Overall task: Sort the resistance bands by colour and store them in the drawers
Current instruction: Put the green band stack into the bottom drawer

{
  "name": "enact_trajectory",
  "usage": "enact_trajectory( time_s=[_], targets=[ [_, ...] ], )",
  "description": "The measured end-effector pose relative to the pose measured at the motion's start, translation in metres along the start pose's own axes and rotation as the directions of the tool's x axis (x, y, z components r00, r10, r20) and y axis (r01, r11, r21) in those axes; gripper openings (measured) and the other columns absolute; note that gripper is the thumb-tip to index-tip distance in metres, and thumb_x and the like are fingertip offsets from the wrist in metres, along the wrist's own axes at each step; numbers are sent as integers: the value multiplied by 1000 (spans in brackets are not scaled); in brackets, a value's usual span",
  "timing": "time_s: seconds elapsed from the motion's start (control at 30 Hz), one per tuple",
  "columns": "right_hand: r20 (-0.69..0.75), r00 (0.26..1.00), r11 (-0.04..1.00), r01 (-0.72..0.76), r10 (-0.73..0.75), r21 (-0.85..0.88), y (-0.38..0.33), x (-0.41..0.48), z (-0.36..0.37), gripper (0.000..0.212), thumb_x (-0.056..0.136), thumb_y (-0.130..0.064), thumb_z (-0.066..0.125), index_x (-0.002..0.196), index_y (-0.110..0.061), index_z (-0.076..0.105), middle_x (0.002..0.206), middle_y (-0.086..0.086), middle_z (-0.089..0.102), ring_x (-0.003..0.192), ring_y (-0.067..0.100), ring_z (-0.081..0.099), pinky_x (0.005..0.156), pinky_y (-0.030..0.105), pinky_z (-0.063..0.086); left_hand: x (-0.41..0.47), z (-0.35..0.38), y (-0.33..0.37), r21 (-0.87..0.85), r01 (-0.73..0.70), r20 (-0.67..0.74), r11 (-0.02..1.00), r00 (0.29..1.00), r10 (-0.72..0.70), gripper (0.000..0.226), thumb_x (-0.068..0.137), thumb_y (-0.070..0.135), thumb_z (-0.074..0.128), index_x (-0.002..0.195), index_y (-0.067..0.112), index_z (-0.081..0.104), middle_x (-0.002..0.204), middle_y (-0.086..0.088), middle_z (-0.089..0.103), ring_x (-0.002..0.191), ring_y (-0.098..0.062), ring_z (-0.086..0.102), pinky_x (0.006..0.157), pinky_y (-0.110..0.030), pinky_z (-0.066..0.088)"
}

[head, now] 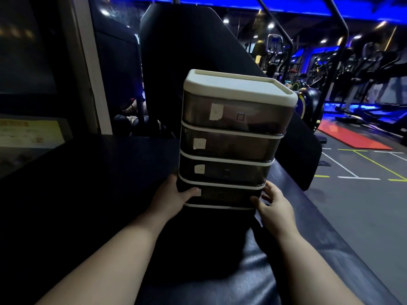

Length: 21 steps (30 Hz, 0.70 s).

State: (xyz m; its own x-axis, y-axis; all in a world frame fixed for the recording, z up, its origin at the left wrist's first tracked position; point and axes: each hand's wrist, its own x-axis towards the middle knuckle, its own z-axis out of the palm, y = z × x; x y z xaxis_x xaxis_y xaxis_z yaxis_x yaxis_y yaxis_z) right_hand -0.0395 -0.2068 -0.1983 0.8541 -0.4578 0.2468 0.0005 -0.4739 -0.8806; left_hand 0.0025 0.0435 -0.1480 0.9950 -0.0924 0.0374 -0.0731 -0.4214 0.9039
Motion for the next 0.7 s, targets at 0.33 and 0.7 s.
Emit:
enact_trajectory(
  time_s=[0.33, 0.7],
  targets=[
    [9, 1000, 996, -1, 2, -94, -9, -8, -3, 44, 84, -16, 70, 122, -37, 63, 100, -18, 71, 96, -5, 64, 81, 16, 45, -9, -5, -5, 239, -40, -40, 970, 998, 51, 61, 85, 35, 73, 137, 20, 46, 136, -1, 54, 125, -20, 50, 97, -27, 39],
    [55, 998, 953, 57, -42, -297, -22, -13, -2, 47, 71, -18, 72, 108, -46, 62, 83, -17, 72, 76, -4, 67, 71, 24, 54, -3, -8, -12, 466, -43, -28, 884, 998, 64, 63, 83, 33, 75, 136, 22, 43, 135, -1, 54, 124, -21, 51, 101, -33, 43]
  ],
)
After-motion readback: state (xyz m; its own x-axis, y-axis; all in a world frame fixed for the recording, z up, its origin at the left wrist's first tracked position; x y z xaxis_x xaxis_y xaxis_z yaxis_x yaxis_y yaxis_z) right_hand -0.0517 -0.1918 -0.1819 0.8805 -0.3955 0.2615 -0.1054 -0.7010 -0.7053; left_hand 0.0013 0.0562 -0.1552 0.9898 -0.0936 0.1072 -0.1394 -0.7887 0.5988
